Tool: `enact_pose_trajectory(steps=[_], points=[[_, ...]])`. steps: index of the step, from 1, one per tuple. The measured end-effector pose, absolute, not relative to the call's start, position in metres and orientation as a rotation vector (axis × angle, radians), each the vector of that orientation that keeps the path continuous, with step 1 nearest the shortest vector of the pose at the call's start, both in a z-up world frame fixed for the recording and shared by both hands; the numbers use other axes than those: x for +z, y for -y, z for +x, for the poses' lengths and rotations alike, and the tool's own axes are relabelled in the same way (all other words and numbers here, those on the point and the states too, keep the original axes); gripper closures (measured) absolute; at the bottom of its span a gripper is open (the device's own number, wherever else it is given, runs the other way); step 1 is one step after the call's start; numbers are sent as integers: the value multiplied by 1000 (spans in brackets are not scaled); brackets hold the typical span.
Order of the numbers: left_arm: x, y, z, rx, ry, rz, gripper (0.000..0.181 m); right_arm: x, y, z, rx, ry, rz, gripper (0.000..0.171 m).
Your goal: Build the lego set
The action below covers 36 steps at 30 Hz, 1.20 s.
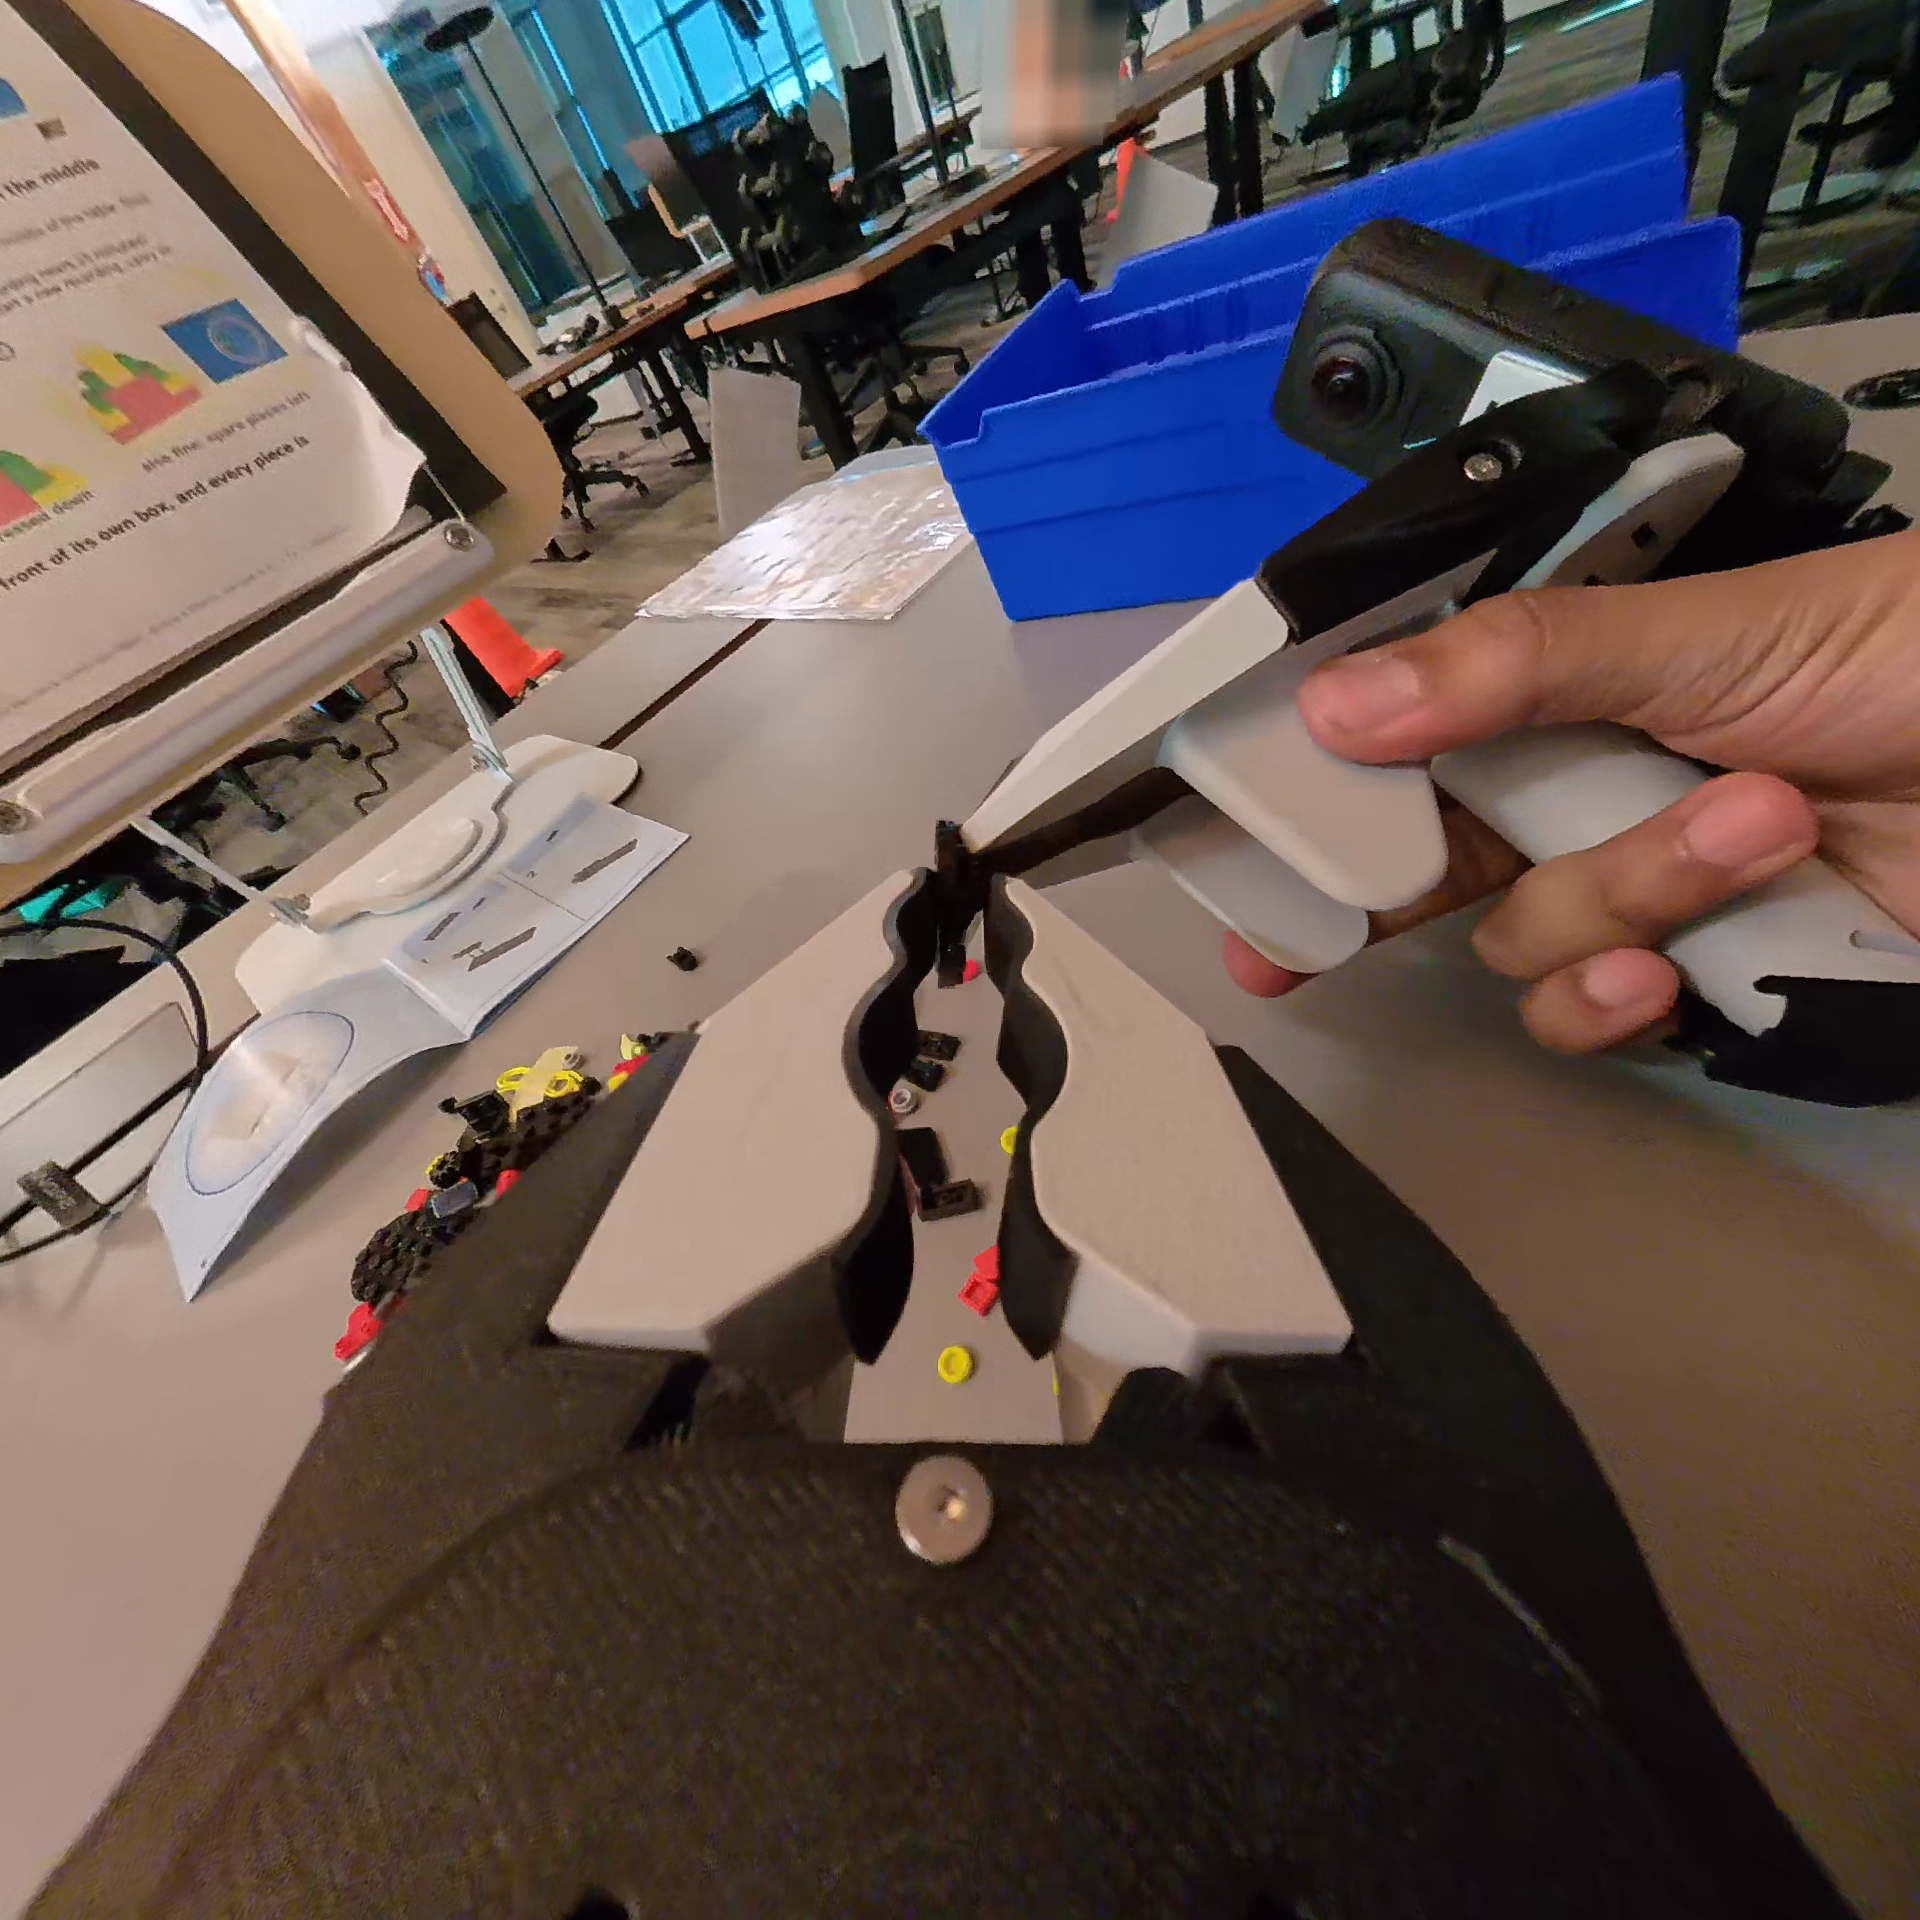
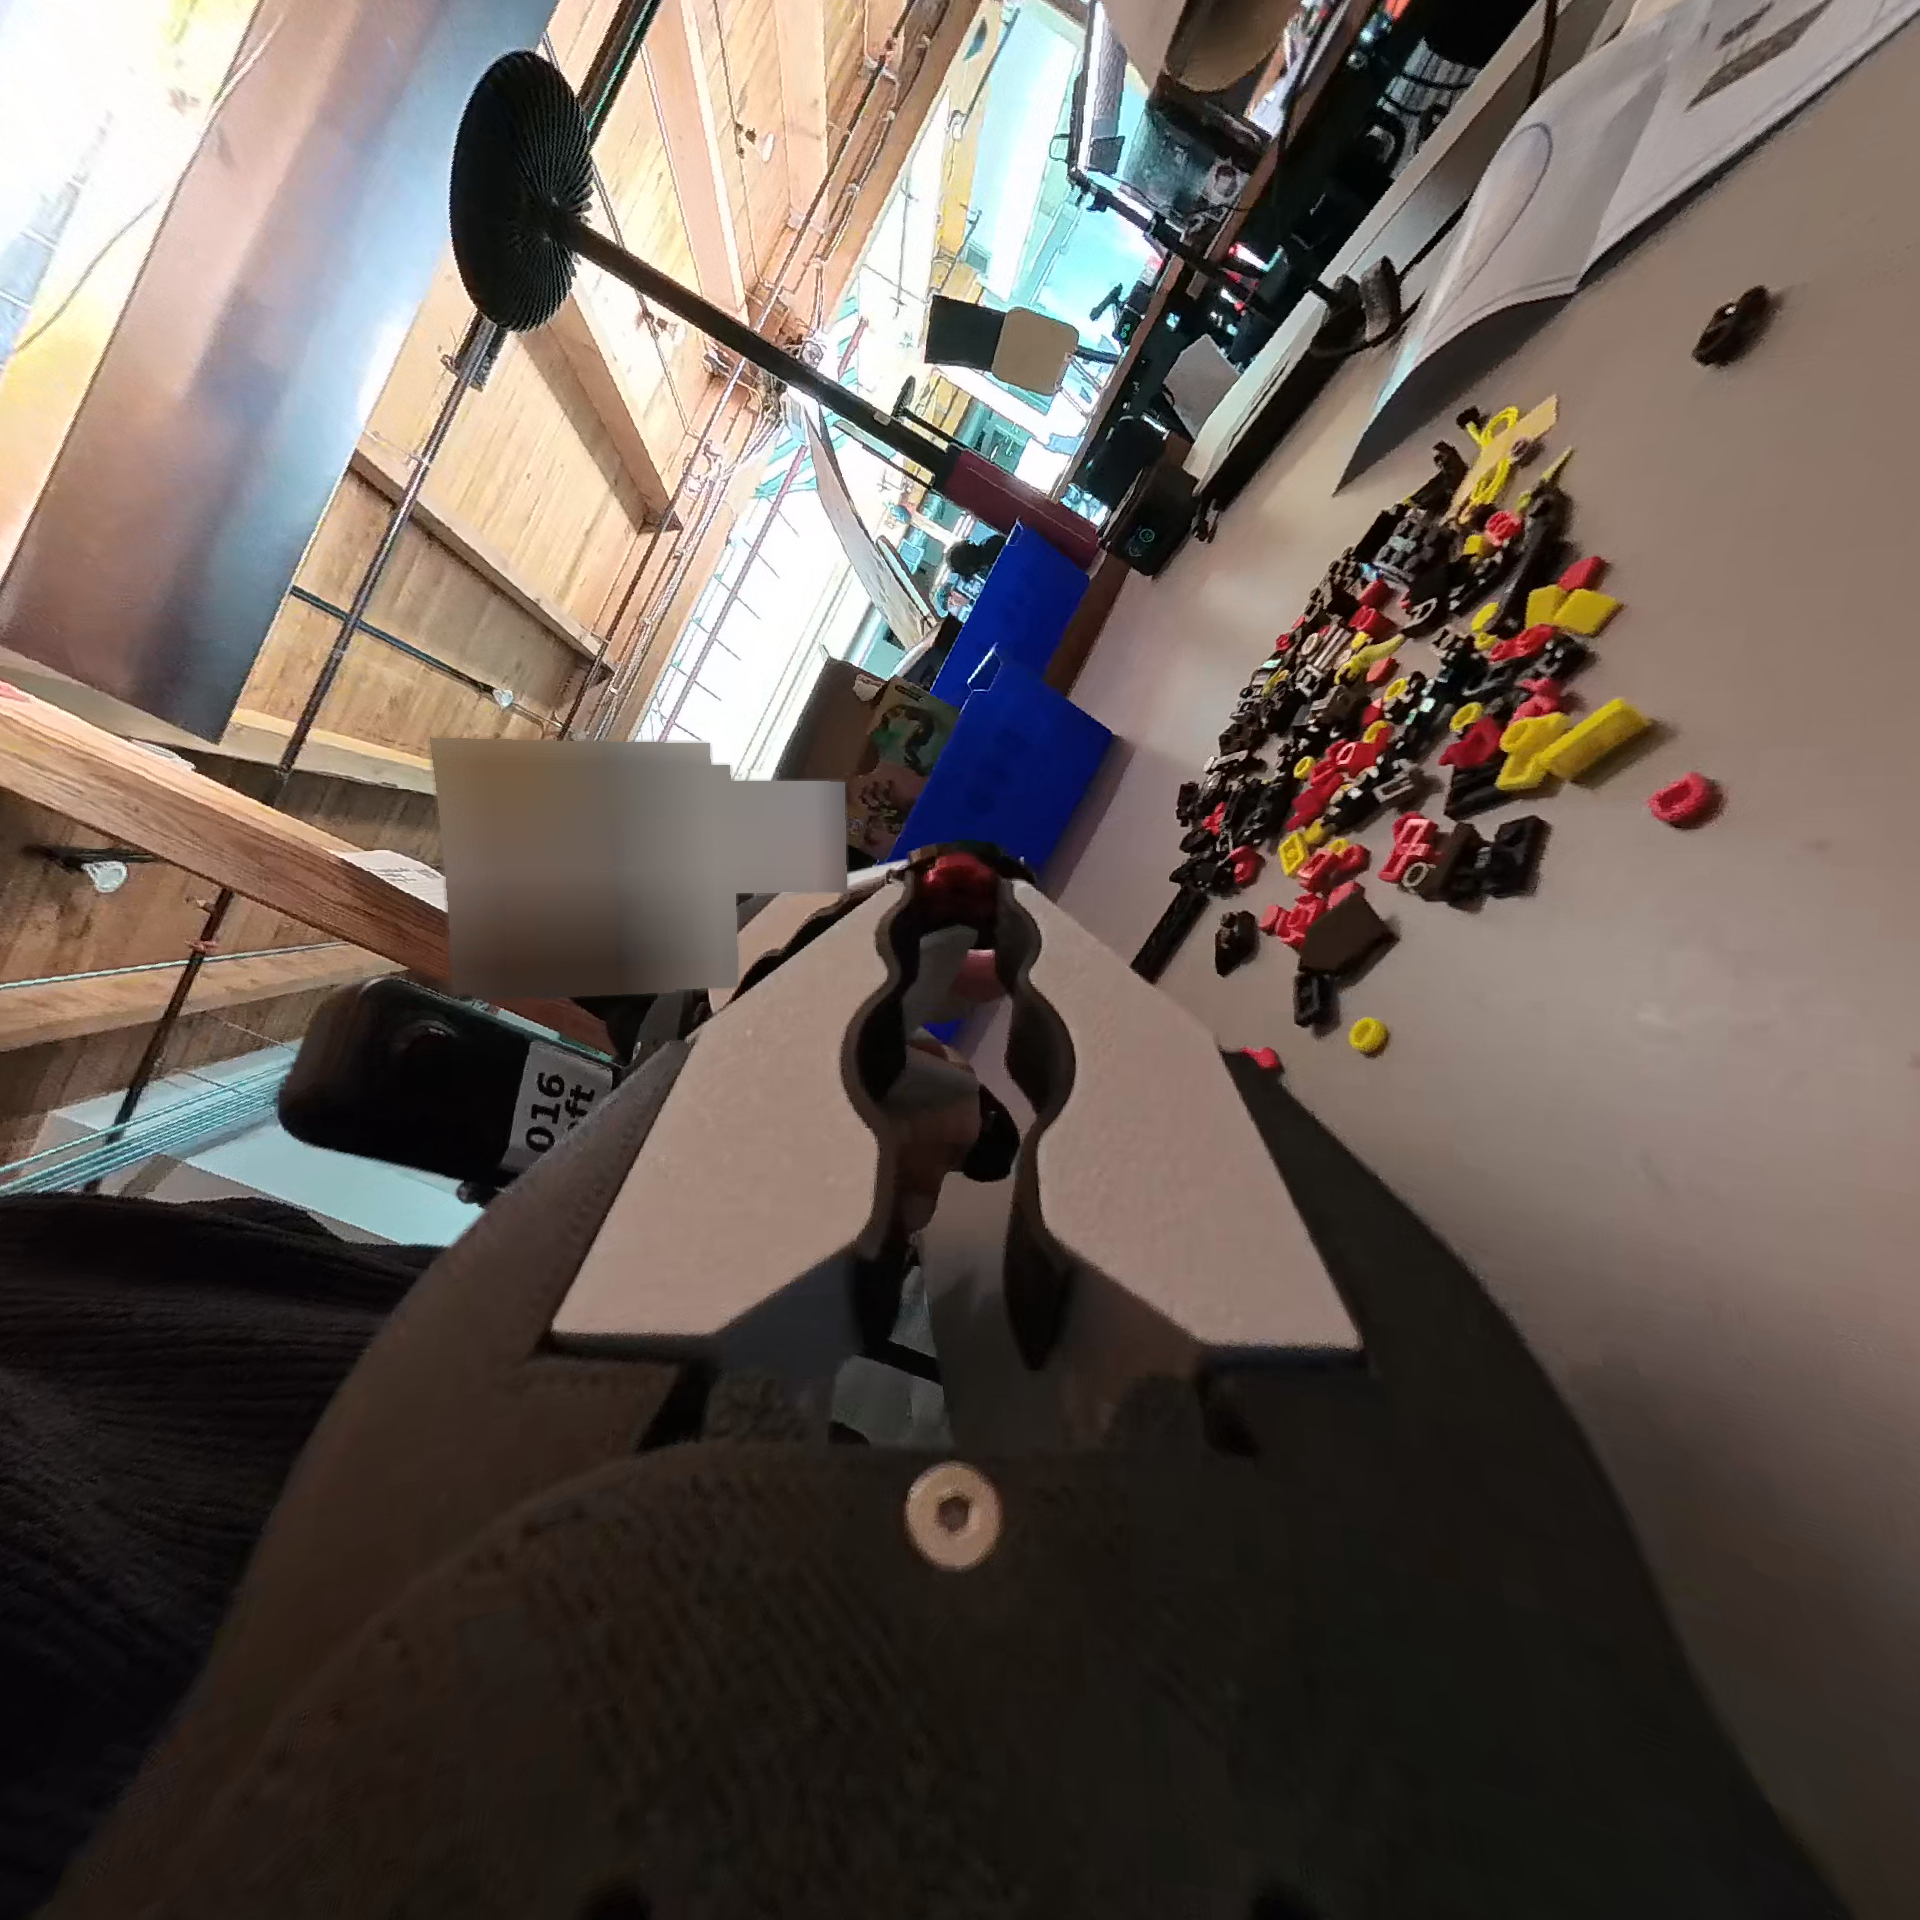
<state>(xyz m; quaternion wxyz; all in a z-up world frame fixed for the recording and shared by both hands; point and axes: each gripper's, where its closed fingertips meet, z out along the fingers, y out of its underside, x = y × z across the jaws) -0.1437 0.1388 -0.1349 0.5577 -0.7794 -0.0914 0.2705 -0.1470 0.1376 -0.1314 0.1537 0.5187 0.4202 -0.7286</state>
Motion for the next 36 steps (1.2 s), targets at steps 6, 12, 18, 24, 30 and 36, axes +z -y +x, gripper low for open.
enact_pose_trajectory(steps=[6, 12, 18, 24, 30, 36], points=[[-127, -98, -190, 580, 459, -1765, 176, -137, -160, -152, -2141, -1265, 1521, 171], [-142, -102, -191, 177, 619, -1700, 176, -127, -138, -148, -2206, -2003, 1290, 165], [-125, -109, -170, -529, 761, -1389, 177, -125, -138, -147, -2239, -2468, 1130, 144], [-122, -115, -157, -909, 814, -1222, 177, -127, -120, -137, -2243, -2780, 907, 133], [-126, -124, -141, -1066, 808, -1233, 177, -129, -114, -135, -2243, -2887, 839, 133], [-125, -126, -135, -1092, 789, -1244, 165, -128, -122, -137, -2229, -2760, 948, 143]])
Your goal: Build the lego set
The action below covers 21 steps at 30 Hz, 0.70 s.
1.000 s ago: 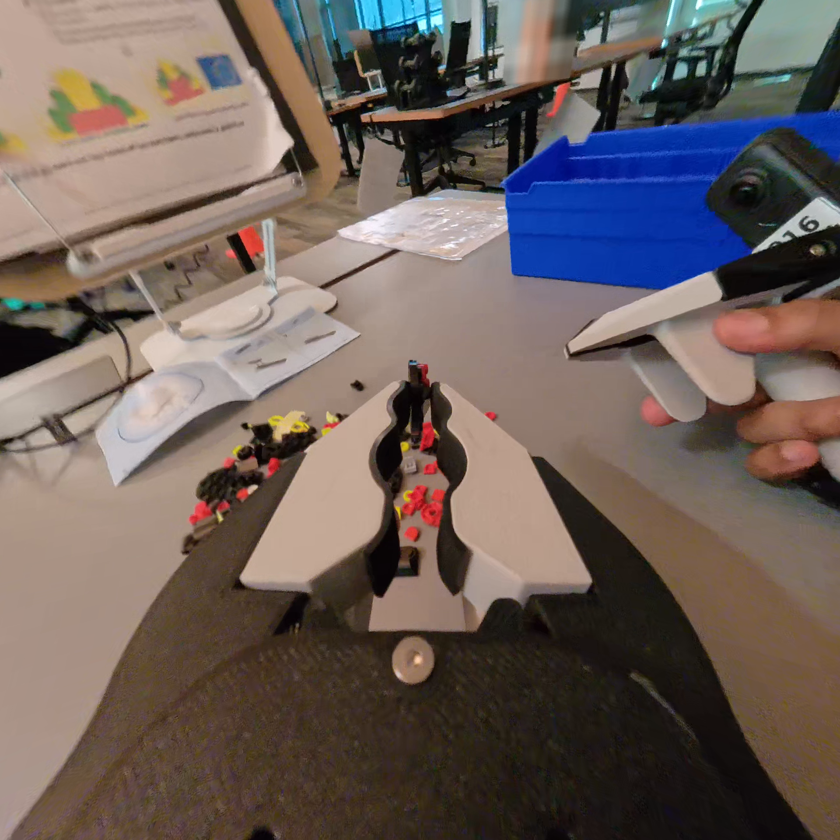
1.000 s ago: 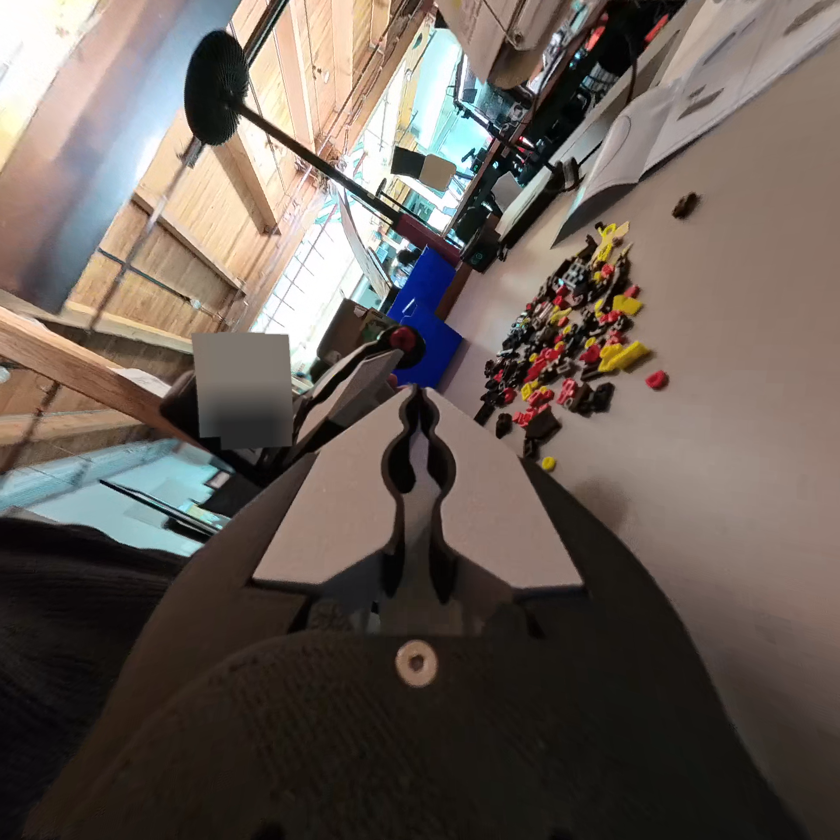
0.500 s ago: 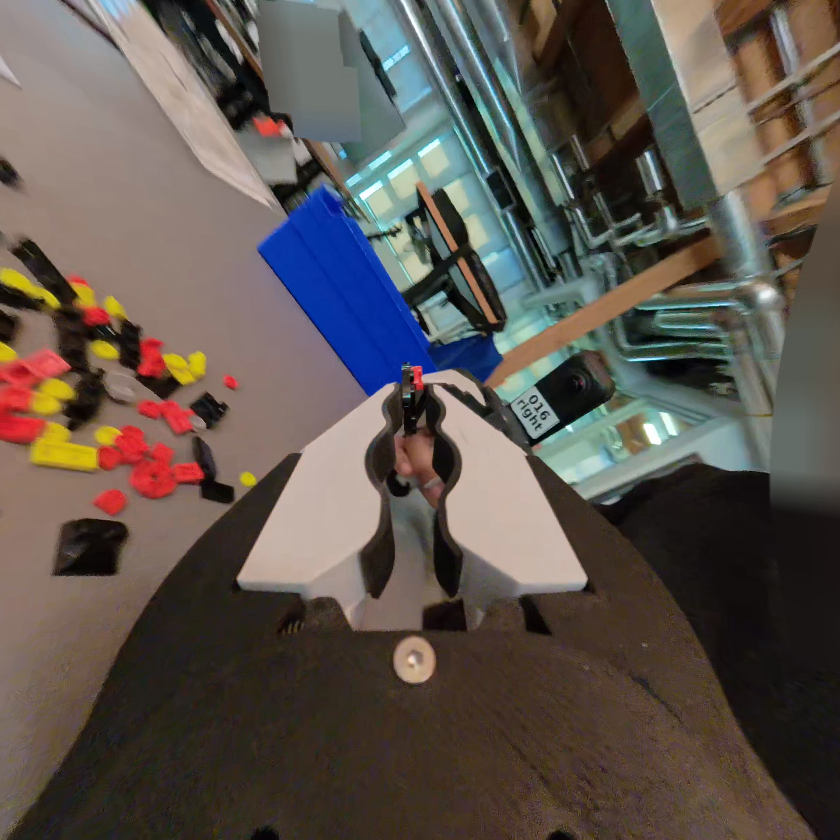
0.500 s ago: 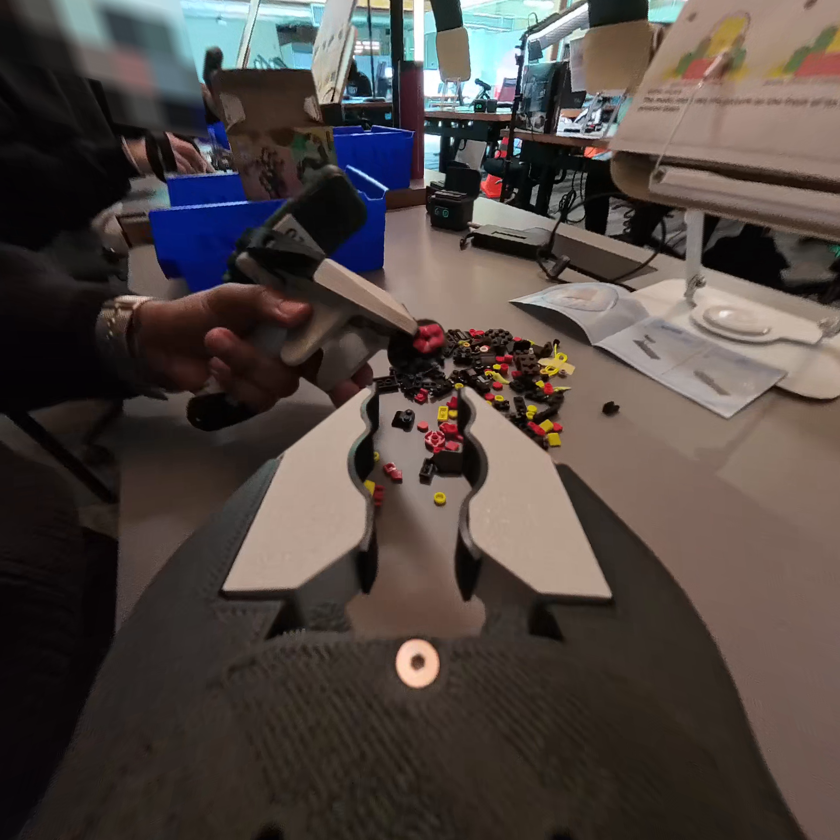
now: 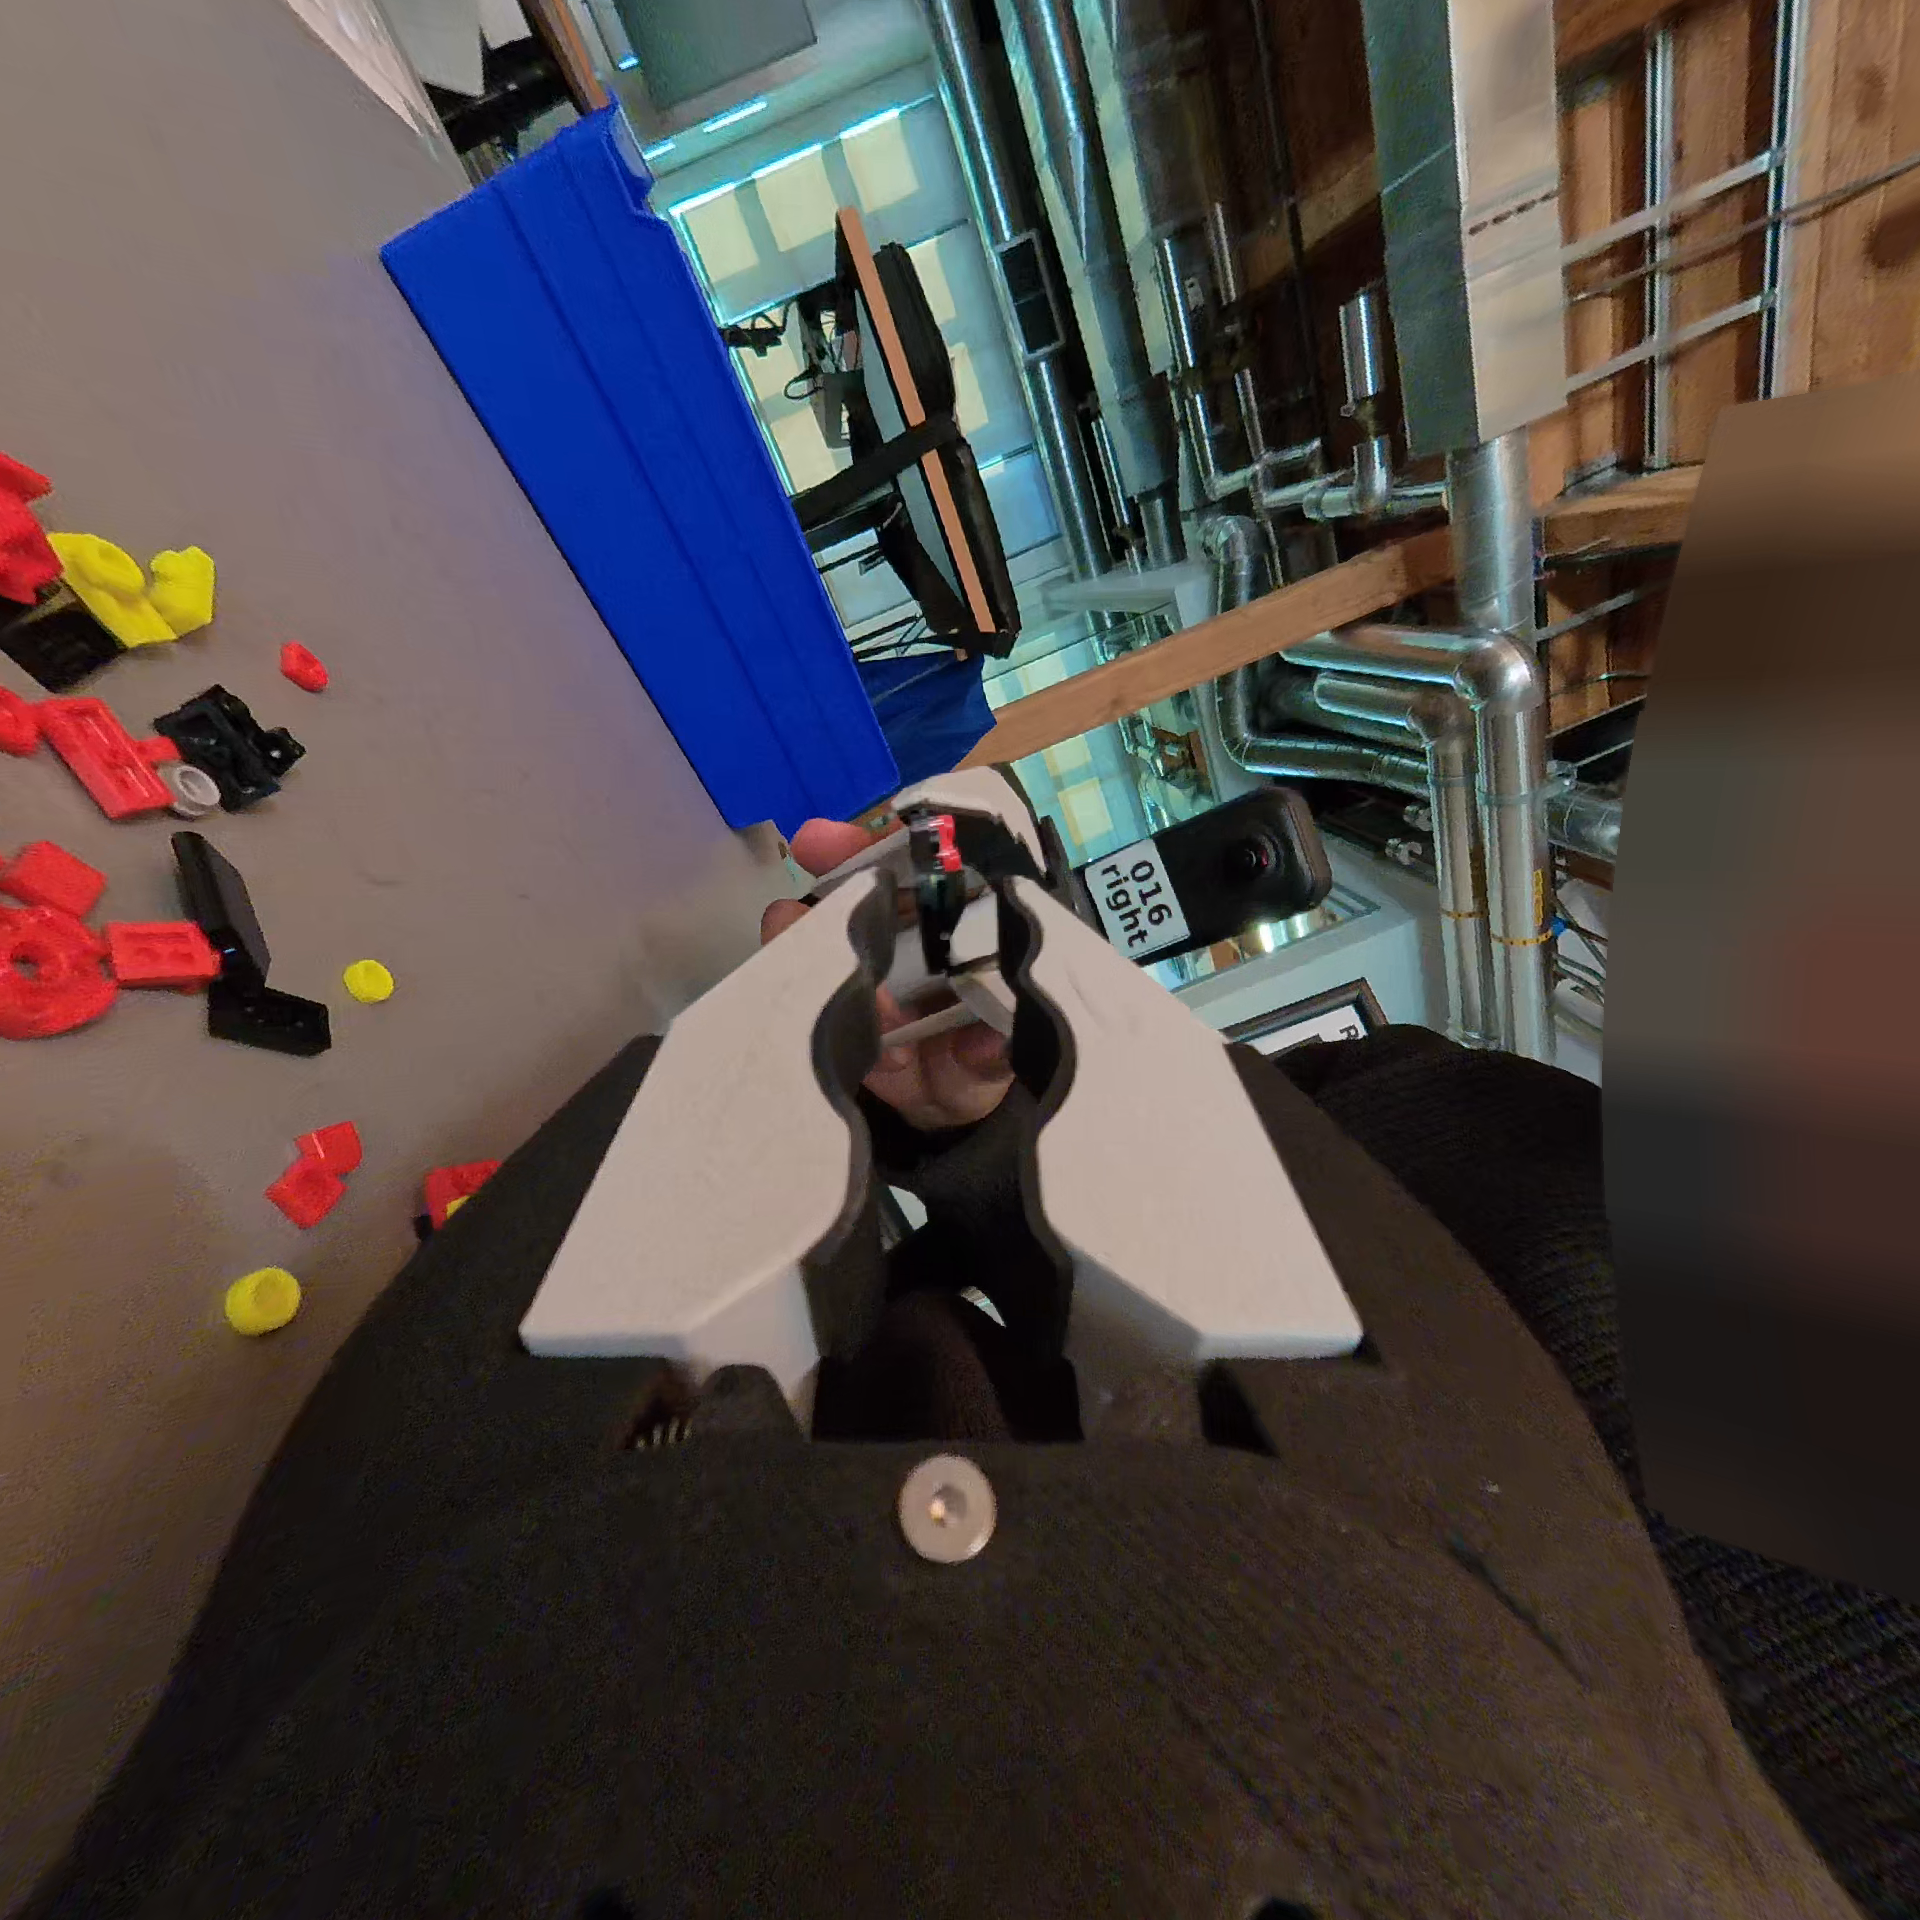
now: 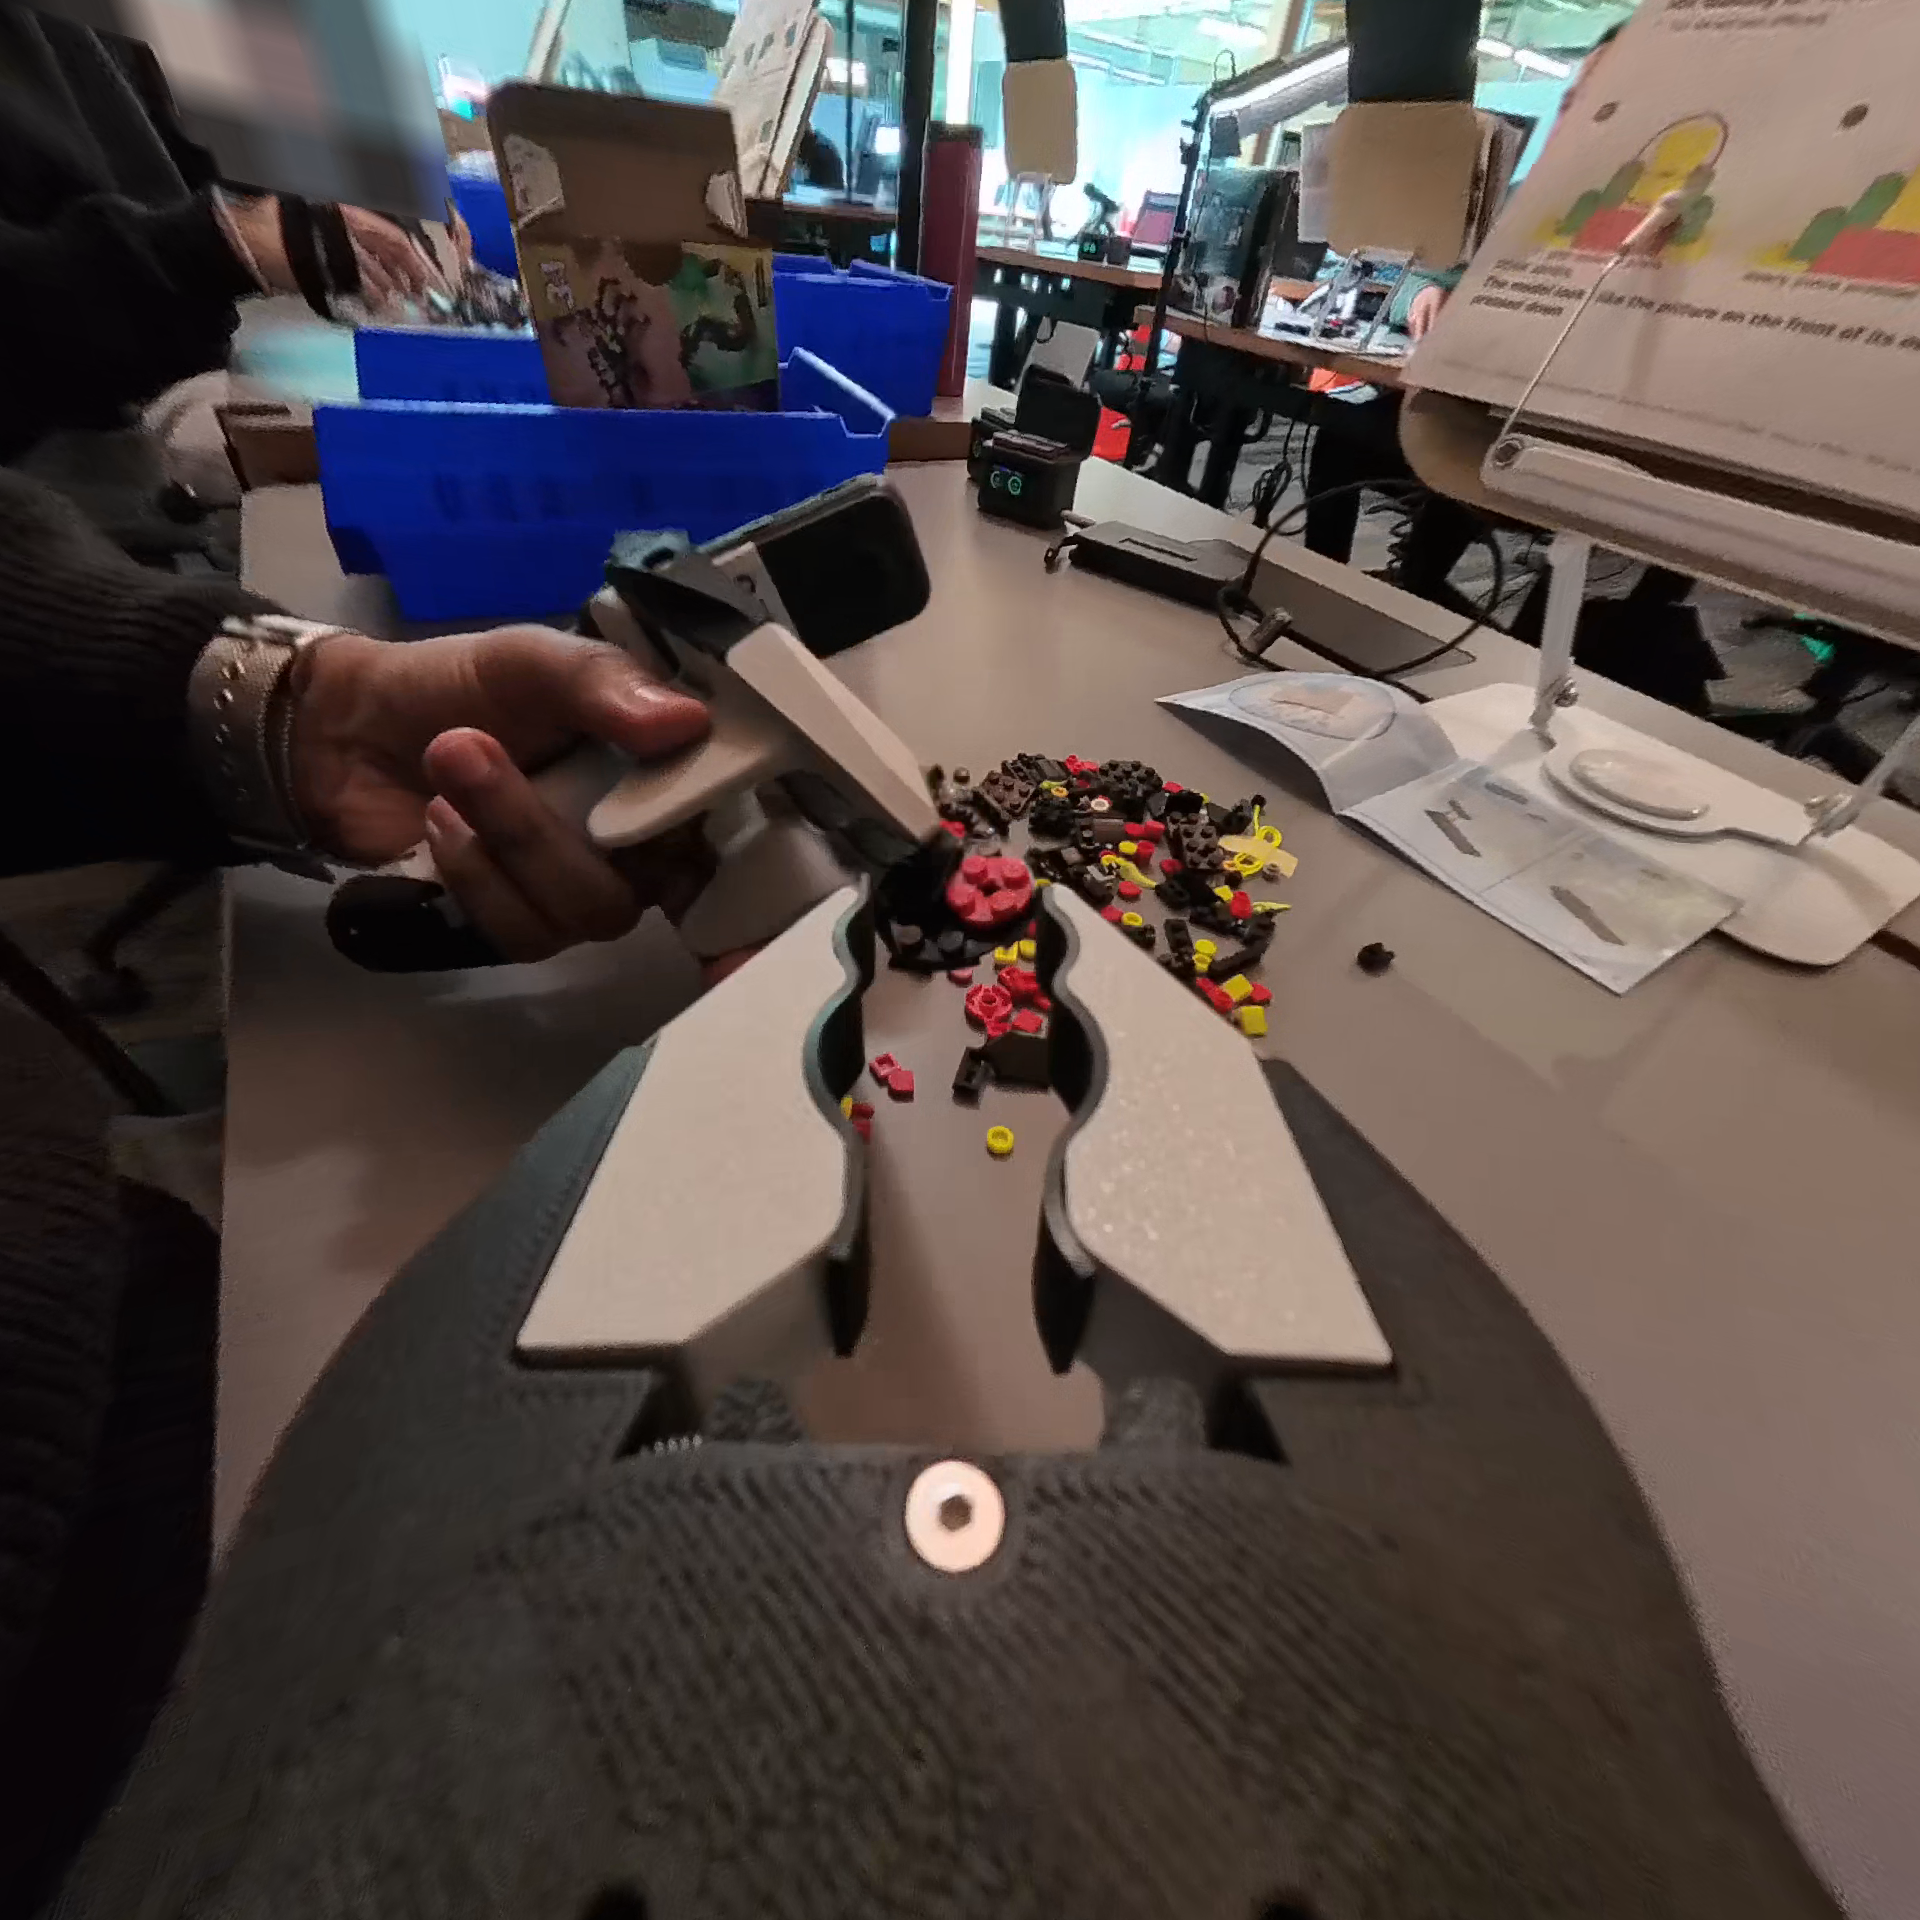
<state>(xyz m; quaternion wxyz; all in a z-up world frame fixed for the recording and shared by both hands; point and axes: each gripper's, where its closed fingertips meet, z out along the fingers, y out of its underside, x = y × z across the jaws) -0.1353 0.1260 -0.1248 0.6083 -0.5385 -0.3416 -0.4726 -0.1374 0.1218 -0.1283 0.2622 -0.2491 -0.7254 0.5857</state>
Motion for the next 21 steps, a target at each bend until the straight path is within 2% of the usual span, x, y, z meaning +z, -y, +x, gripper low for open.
enact_pose_trajectory(steps=[3, 5, 9, 12, 21], points=[[-125, -122, -145, -1045, 821, -1225, 149, -120, -130, -141, 1639, 1909, -728, 144], [-124, -120, -147, -1025, 809, -1227, 150, -121, -133, -141, 1618, 1918, -728, 143], [-124, -123, -138, -1020, 764, -1276, 161, -115, -129, -137, 1634, 1897, -676, 143], [-114, -124, -129, -1061, 707, -1249, 179, -115, -125, -135, 1628, 1898, -645, 143], [-114, -122, -136, -717, 615, -1389, 181, -106, -130, -136, 1541, 1819, -577, 148]])
